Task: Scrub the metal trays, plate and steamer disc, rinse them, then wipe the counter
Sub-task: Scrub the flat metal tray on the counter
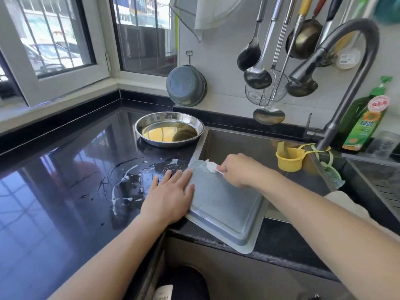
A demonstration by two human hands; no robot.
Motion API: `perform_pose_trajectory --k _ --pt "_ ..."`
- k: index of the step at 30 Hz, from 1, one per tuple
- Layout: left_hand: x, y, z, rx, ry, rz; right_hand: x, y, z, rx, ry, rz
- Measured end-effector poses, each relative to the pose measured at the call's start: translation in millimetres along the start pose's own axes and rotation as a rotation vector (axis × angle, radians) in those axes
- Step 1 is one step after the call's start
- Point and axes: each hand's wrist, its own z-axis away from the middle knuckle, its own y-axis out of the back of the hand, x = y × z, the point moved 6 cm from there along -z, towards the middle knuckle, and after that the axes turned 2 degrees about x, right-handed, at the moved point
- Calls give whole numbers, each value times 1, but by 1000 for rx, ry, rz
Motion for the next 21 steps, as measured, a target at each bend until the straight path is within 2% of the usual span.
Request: perform_pose_trajectory --k 3,8,13,18,21 --pt "0 0 0 3 0 23 5 -5 12 -59 73 -15" --pt "-3 -1 -1 -14 53 105 36 -5 12 12 -16 8" --pt "-15 1 -10 55 69 145 2 -17 25 -73 102 -25" --pt "-20 11 -15 142 43 177 12 -1 10 37 -33 82" --pt "-27 15 -17 128 73 304 -14 -12 25 -27 59 79"
